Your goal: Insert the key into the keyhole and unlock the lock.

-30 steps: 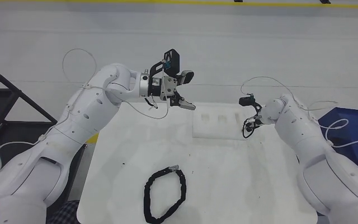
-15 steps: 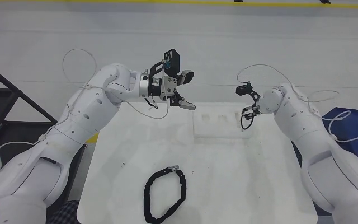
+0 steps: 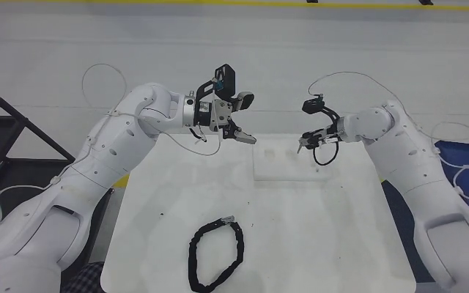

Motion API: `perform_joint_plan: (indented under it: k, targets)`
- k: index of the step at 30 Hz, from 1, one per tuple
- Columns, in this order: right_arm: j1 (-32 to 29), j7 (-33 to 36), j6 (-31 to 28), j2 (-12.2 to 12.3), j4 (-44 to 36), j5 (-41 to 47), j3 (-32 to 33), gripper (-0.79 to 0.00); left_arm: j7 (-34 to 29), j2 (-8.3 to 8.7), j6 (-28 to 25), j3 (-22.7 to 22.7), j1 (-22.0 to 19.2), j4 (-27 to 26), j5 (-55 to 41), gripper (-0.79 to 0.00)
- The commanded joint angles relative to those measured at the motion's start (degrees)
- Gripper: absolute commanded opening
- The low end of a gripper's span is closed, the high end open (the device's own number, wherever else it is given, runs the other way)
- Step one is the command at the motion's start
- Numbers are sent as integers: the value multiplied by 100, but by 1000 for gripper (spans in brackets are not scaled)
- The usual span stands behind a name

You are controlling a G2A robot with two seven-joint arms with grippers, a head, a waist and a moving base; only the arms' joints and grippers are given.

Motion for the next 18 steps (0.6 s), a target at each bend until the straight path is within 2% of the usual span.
perform_joint_plan:
  k: [1, 4, 9, 13, 18]
  targets:
    - [-321, 112, 94, 171, -607, 154, 329, -785, 0, 0, 0, 0, 0, 0, 0, 0]
    - [-949, 274, 263, 456, -1582, 429, 952, -785, 0, 0, 0, 0, 0, 0, 0, 0]
    - [-1820, 427, 576, 775, -2880, 663, 1820, -785, 0, 0, 0, 0, 0, 0, 0, 0]
    - [-2462, 410, 847, 945, -3773, 932, 2435, -785, 0, 0, 0, 0, 0, 0, 0, 0]
    - [-3068, 146, 1164, 1068, -4473, 1176, 3022, -785, 0, 0, 0, 0, 0, 0, 0, 0]
